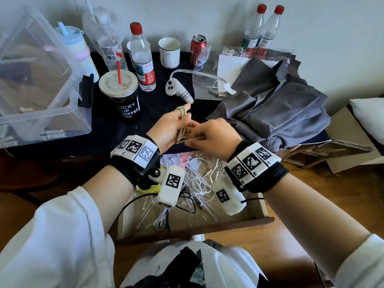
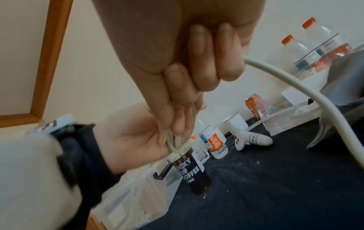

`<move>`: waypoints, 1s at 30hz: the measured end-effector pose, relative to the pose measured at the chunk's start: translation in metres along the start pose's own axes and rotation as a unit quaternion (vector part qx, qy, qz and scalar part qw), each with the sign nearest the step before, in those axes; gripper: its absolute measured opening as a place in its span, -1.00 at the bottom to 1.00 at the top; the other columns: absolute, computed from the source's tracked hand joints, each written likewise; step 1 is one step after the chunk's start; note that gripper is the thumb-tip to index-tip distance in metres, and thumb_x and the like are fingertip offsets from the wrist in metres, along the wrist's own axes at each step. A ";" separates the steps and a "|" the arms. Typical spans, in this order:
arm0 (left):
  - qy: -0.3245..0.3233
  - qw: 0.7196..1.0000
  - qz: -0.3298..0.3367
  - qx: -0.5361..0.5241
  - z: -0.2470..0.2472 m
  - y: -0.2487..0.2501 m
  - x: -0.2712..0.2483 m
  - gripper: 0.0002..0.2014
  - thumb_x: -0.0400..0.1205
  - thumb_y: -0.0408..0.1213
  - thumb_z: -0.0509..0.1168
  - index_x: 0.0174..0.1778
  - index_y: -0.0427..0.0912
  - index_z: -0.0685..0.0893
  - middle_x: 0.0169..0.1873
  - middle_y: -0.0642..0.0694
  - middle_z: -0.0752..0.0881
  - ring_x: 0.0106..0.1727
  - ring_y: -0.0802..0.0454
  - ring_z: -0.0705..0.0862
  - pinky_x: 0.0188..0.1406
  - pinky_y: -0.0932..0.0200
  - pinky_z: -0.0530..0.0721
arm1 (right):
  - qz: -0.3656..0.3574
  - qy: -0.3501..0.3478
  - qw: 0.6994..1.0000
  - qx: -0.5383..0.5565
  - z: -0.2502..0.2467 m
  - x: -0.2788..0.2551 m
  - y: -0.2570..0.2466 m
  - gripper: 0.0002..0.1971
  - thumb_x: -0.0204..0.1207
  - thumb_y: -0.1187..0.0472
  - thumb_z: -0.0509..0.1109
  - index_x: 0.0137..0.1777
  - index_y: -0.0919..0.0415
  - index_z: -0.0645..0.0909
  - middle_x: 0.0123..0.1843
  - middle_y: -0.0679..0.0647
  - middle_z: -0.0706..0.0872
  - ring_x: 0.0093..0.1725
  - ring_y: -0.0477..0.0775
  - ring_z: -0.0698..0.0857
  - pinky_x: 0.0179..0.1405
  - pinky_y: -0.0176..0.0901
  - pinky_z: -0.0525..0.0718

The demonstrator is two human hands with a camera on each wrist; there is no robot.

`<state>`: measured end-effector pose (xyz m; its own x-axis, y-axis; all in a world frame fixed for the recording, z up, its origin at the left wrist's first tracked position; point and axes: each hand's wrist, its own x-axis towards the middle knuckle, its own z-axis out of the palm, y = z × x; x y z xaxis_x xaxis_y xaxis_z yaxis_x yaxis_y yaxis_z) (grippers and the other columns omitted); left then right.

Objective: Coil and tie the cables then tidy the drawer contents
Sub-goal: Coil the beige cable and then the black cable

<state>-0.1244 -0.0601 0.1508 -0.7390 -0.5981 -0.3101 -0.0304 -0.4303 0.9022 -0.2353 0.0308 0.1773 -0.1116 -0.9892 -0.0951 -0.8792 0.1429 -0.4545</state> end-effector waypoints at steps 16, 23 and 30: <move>-0.191 0.982 -0.012 -0.014 0.002 0.007 -0.008 -0.56 0.77 -0.07 -0.21 -0.19 -0.21 0.46 -0.78 0.16 0.29 -0.75 0.28 0.18 -0.74 0.38 0.22 | 0.028 0.182 0.953 0.239 -0.002 0.013 0.027 -0.84 0.56 0.17 0.38 -0.01 0.16 0.78 -0.30 -0.16 0.76 -0.27 -0.26 0.66 -0.15 -0.29 0.54; -0.188 0.962 0.076 -0.181 0.007 0.021 -0.004 -0.75 0.71 -0.19 -0.03 0.06 -0.22 0.50 -0.66 0.13 0.42 -0.68 0.26 0.31 -0.62 0.39 0.38 | 0.061 0.052 0.964 0.252 0.023 0.014 0.026 -0.68 0.69 0.13 0.15 -0.28 -0.14 0.54 -0.54 -0.16 0.38 -0.49 -0.05 0.42 -0.37 -0.15 0.45; -0.046 0.978 0.087 -0.187 0.013 0.011 0.004 -0.92 0.72 -0.33 0.03 -0.01 -0.20 0.41 -0.59 0.10 0.49 -0.61 0.25 0.37 -0.47 0.40 0.40 | 0.051 -0.061 0.990 0.116 0.023 0.009 0.007 -0.67 0.70 0.07 0.11 -0.34 -0.02 0.41 -0.37 -0.06 0.51 -0.27 0.01 0.52 -0.10 -0.05 0.53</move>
<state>-0.1360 -0.0584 0.1639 -0.7687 -0.6285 -0.1187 0.3358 -0.5545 0.7614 -0.2320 0.0241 0.1532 -0.1258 -0.9597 -0.2512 -0.7348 0.2602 -0.6263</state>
